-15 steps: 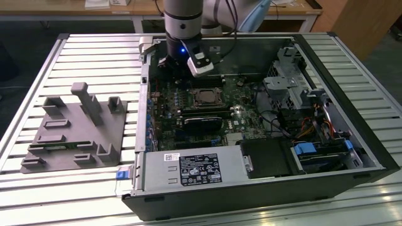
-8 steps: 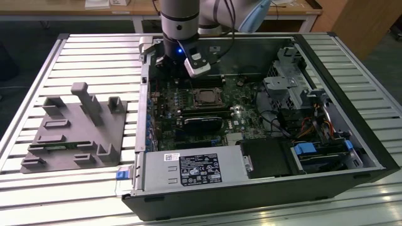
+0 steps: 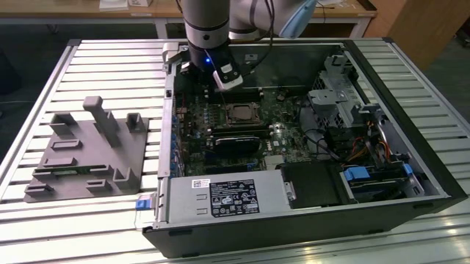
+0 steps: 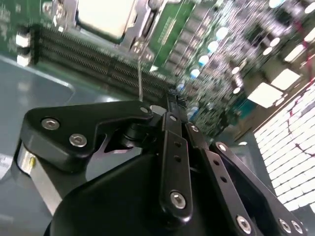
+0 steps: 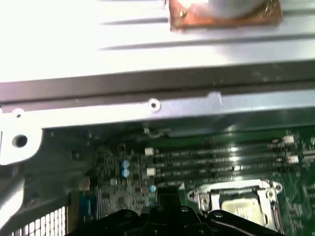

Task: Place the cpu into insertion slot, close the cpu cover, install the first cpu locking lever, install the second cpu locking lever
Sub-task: 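Install the first cpu locking lever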

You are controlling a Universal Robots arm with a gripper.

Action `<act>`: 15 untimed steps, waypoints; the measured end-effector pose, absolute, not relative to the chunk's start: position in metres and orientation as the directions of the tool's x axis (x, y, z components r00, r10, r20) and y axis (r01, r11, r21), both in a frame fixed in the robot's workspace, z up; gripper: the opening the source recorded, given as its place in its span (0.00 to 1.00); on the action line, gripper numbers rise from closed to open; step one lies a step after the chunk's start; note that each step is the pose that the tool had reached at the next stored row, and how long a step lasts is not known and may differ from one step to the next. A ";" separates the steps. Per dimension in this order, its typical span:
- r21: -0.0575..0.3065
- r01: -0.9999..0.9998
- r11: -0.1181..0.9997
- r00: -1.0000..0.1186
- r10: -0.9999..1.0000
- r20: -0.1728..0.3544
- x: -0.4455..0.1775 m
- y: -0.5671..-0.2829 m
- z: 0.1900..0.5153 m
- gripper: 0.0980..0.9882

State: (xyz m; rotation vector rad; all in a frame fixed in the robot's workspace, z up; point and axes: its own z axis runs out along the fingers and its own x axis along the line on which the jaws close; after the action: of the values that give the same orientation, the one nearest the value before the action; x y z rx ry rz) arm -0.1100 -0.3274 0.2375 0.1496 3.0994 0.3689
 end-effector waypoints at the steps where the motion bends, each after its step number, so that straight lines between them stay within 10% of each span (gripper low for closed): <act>1: 0.250 0.092 0.964 -0.995 0.097 -0.007 -0.110 -0.327 0.238 0.01; 15: 0.261 0.093 0.961 -0.995 0.097 -0.004 -0.083 -0.327 0.238 0.01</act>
State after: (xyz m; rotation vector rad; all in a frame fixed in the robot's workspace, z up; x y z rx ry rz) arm -0.0833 -0.3275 0.2375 0.1498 3.0944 0.4105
